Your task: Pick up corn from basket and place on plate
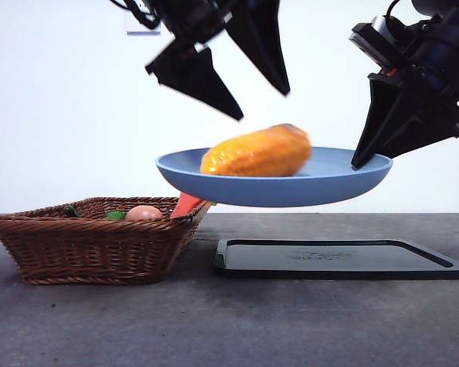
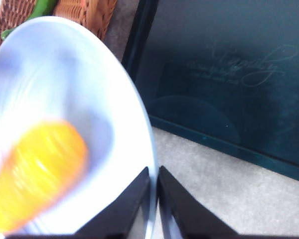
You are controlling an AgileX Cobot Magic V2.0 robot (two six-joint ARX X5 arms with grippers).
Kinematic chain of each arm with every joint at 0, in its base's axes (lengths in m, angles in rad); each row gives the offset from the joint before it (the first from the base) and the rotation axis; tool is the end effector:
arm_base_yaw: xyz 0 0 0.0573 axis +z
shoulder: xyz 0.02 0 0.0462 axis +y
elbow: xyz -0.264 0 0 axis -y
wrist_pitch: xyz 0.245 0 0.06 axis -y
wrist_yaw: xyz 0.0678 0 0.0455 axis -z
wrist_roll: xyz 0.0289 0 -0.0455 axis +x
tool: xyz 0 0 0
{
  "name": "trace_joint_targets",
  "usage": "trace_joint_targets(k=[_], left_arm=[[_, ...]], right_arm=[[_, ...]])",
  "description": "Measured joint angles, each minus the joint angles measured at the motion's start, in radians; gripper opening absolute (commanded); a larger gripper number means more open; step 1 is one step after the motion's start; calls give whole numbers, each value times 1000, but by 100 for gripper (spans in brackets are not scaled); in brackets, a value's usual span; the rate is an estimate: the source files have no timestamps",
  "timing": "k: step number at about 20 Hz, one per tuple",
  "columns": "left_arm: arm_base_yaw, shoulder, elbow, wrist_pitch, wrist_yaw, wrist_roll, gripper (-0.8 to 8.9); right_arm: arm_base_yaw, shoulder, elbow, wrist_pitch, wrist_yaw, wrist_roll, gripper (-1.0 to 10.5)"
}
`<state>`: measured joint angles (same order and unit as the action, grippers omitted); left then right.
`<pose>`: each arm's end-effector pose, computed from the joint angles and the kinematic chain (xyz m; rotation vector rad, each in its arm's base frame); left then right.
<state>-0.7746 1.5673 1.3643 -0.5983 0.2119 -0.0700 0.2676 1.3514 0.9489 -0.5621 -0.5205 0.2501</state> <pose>0.2373 -0.2407 0.3079 0.1704 0.8315 -0.9018 0.2512 0.0838 0.2441 0.3428 1.0685 0.5998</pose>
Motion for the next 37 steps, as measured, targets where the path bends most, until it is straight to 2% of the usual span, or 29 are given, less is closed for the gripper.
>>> trace_joint_targets(k=[6, 13, 18, 24, 29, 31, 34, 37], left_arm=[[0, -170, 0, 0, 0, 0, 343], [0, -312, 0, -12, 0, 0, 342], [0, -336, 1, -18, 0, -10, 342], [0, -336, 1, -19, 0, -23, 342], [0, -336, 1, -19, -1, -23, 342], [0, -336, 1, -18, -1, -23, 342], [0, -336, 1, -18, -1, -23, 342], [0, -336, 1, -18, -1, -23, 342]], right_arm=[[-113, 28, 0, 24, 0, 14, 2], [-230, 208, 105, 31, 2, 16, 2], [-238, 353, 216, 42, 2, 12, 2], [-238, 463, 219, 108, 4, 8, 2], [-238, 478, 219, 125, 4, -14, 3], [-238, 478, 219, 124, 4, -17, 43], [-238, 478, 219, 117, 3, -18, 188], [-238, 478, 219, 117, 1, -18, 213]])
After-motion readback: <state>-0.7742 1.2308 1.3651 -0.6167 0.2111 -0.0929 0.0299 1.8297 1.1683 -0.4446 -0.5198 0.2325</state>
